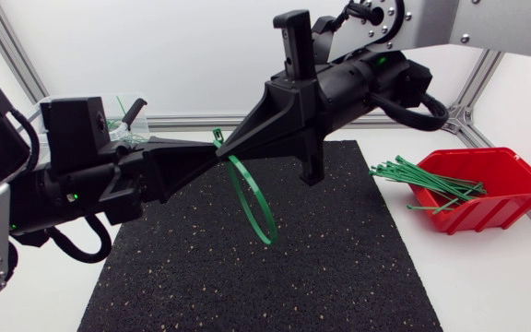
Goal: Take a green cable tie from the red box, thread the tail through the head to close it, then place it in the transparent bin on the left.
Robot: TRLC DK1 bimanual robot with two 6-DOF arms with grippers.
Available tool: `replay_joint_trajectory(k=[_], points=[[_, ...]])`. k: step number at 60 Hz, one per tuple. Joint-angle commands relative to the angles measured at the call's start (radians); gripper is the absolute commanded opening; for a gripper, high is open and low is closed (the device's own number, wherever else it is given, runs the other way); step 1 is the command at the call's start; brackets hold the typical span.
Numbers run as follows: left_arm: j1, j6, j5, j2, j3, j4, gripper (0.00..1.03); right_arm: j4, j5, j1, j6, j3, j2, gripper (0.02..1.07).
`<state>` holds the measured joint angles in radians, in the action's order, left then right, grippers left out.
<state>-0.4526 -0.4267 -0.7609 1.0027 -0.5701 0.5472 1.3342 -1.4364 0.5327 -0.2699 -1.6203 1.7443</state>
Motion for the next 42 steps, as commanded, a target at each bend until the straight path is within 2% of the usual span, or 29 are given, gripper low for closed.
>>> replay_joint_trajectory(k=[1,42], points=[[0.003,-0.021,-0.005,-0.012,0.015,0.010,0.04,-0.001,-0.007,-0.011,-0.026,0.022,0.018,0.08],[-0.012,-0.014,-0.006,-0.007,0.026,0.014,0.04,-0.006,-0.007,-0.030,-0.028,-0.020,0.032,0.08]])
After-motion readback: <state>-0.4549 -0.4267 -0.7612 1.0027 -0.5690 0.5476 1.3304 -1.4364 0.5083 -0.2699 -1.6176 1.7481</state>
